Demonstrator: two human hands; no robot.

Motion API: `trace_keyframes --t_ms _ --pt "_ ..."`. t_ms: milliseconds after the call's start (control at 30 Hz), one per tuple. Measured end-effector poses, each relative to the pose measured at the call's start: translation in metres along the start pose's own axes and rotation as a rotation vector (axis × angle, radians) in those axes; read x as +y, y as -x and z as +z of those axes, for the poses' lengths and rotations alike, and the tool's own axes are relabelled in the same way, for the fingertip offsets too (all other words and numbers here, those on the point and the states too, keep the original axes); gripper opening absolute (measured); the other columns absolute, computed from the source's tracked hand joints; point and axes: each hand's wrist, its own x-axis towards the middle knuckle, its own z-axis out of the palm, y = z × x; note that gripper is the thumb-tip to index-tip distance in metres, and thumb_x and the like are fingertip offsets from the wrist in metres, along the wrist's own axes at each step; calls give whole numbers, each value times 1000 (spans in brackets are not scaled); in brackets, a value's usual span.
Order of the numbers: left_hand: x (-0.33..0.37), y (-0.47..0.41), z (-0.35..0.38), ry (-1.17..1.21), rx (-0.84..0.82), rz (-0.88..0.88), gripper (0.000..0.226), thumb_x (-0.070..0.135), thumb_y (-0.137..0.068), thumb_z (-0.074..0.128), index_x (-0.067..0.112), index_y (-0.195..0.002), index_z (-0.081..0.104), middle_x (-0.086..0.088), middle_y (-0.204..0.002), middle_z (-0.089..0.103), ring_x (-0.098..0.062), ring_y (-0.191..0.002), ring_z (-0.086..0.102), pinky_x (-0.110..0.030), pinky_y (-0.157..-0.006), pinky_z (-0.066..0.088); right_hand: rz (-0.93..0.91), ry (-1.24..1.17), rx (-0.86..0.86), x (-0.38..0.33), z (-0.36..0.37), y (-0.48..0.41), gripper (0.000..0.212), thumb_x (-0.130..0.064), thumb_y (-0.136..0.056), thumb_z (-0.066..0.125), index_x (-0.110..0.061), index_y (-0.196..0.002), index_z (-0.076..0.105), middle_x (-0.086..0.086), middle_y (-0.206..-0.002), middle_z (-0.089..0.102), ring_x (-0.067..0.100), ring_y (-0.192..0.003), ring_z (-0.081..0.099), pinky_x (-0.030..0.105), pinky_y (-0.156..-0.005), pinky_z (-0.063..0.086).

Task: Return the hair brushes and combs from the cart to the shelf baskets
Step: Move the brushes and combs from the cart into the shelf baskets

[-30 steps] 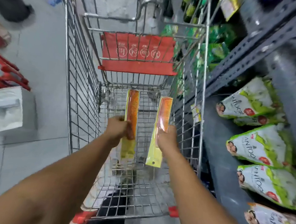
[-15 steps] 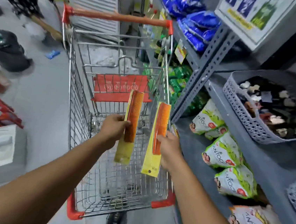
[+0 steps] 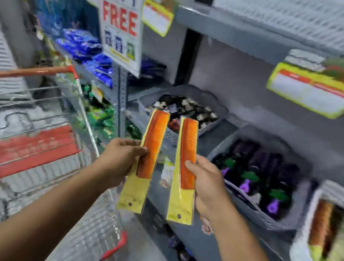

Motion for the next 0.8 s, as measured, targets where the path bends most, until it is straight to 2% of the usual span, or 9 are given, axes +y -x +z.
trace_keyframes --t_ms 100,233,333,400,467,533,600,700,800 --pt "3 5 52 -4 -130 -19 24 -4 -85 55 4 -65 65 -11 -61 59 -20 -49 56 -27 -53 48 -55 -33 80 -22 -53 23 21 -2 -94 50 -7 -93 70 6 -72 71 13 -56 65 24 -50 53" --pt "-4 14 126 -99 -308 -43 17 4 -88 56 5 -74 66 -15 -72 57 -24 -59 51 -32 -58 39 -142 62 240 -42 -125 55 22 -6 -93 53 -16 -95 72 3 -86 75 15 -76 68 31 -72 56" --pt "-13 20 184 -109 -424 -68 19 0 -89 55 5 -74 66 -10 -62 65 -23 -50 61 -28 -48 48 -156 107 367 -49 -175 76 23 -6 -93 54 -20 -90 72 -6 -80 76 10 -75 69 24 -65 56" --pt "-18 28 222 -105 -488 -88 19 -2 -88 56 5 -74 65 -6 -55 66 -18 -44 64 -25 -41 50 -159 138 450 -52 -206 87 21 -6 -94 55 -19 -94 71 -6 -85 76 10 -80 70 24 -69 56" --pt "-24 35 254 -148 -551 -87 13 1 -88 56 4 -79 65 -8 -60 67 -21 -48 63 -25 -47 50 -169 163 510 -53 -234 95 20 -6 -94 54 -9 -108 69 3 -98 74 17 -91 68 32 -80 53" --pt "-31 44 285 -181 -593 -92 8 2 -88 57 1 -91 65 -17 -76 64 -27 -63 59 -35 -63 44 -156 191 582 -52 -264 103 31 -8 -94 56 0 -123 59 15 -118 67 28 -108 62 41 -94 48" --pt "-40 50 314 -199 -612 -114 7 1 -88 57 4 -89 63 -18 -80 60 -25 -64 55 -36 -65 42 -144 194 655 -49 -291 110 38 -11 -93 58 0 -129 54 18 -128 61 35 -118 56 43 -98 46" --pt "-57 55 352 -244 -622 -104 8 -4 -87 56 2 -85 61 -16 -76 58 -22 -57 57 -30 -59 47 -123 207 738 -44 -322 119 28 -10 -93 57 -3 -120 62 17 -118 66 31 -104 62 37 -82 47" --pt "-75 59 386 -298 -619 -93 8 -6 -85 58 1 -84 62 -17 -85 60 -24 -74 59 -44 -78 55 -88 224 785 -37 -346 125 24 -11 -94 56 -8 -116 64 14 -113 70 21 -88 66 35 -77 51"
